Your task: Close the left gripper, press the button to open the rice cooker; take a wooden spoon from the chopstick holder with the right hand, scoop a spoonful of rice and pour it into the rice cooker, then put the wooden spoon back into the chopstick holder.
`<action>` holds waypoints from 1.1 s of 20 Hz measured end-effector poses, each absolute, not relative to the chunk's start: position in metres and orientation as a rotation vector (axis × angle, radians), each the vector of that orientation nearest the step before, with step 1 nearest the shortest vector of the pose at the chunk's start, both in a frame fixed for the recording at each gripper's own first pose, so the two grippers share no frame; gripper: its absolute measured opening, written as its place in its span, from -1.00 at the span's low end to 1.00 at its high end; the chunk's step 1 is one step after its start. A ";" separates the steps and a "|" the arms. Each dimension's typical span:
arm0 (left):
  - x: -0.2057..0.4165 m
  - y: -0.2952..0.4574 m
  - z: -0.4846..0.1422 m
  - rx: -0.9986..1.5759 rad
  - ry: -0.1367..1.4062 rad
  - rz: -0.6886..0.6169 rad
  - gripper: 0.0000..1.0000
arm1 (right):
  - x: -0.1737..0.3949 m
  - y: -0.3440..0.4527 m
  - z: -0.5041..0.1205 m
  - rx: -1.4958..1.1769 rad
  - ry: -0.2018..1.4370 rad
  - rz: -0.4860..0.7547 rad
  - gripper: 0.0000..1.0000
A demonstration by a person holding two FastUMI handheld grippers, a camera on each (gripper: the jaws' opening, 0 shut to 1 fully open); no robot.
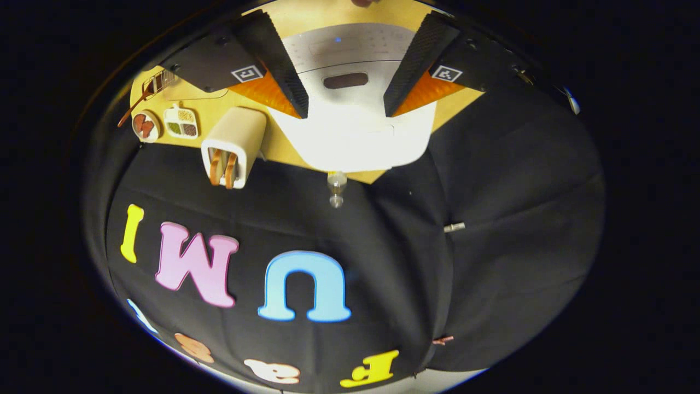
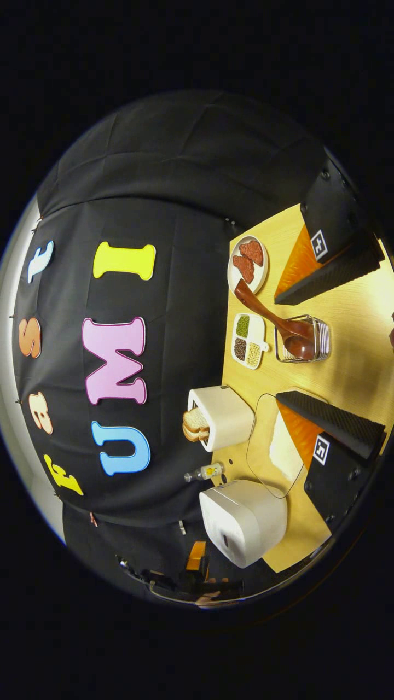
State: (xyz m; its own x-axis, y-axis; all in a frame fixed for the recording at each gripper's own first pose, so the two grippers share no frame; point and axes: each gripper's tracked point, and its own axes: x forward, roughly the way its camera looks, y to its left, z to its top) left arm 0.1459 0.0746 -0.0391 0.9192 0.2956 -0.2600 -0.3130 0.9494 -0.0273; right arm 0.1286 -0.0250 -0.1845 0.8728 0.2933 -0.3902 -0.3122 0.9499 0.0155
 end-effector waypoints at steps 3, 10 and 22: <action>0.104 0.059 0.009 -0.052 0.150 0.303 0.92 | 0.132 -0.034 -0.157 -0.043 0.349 0.294 0.99; 0.012 0.028 0.048 0.014 0.047 0.182 0.92 | 0.078 -0.068 -0.084 -0.025 0.266 0.124 0.97; -0.076 0.001 0.006 -0.142 0.081 -0.042 0.91 | -0.053 -0.057 -0.068 -0.009 0.236 -0.021 0.98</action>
